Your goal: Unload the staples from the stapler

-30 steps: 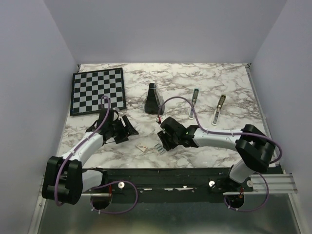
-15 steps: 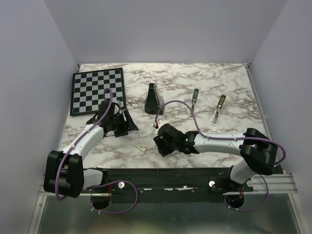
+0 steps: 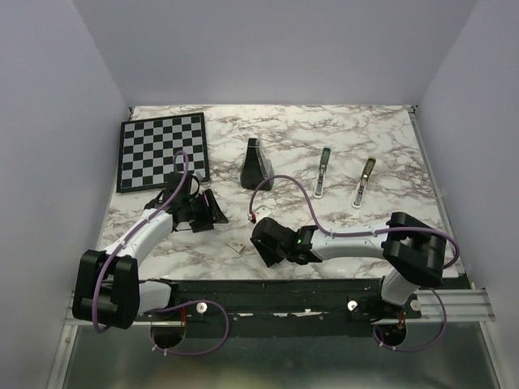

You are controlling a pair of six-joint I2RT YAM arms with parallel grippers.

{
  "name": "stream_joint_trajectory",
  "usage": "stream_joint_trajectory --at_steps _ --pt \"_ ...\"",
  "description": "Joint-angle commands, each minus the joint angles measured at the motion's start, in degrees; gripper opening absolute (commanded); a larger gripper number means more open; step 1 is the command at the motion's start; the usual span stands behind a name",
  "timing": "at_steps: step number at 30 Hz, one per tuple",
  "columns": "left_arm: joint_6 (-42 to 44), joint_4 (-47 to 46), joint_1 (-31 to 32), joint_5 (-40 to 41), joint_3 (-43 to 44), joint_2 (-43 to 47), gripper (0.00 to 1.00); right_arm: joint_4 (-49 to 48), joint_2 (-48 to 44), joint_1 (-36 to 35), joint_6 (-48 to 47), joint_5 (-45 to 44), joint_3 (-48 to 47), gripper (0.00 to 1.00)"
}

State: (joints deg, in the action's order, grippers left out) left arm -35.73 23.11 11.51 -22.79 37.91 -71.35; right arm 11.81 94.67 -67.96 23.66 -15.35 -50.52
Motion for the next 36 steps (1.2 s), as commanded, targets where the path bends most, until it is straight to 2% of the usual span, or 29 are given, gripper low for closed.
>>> stream_joint_trajectory --at_steps 1,10,18,36 --pt "-2.94 -2.28 0.88 -1.21 -2.84 0.95 0.62 -0.12 1.65 -0.59 0.86 -2.84 -1.24 0.56" --pt "-6.81 -5.27 2.55 -0.33 -6.53 2.71 0.60 -4.34 1.30 -0.59 -1.77 0.23 0.95 0.48" --pt "-5.67 -2.38 2.47 1.25 -3.38 2.89 0.60 -7.42 -0.19 -0.77 -2.39 3.75 3.67 0.42" --pt "-1.01 0.88 1.76 2.66 -0.03 3.15 0.61 -6.28 3.32 -4.28 -3.01 5.78 -1.06 0.41"
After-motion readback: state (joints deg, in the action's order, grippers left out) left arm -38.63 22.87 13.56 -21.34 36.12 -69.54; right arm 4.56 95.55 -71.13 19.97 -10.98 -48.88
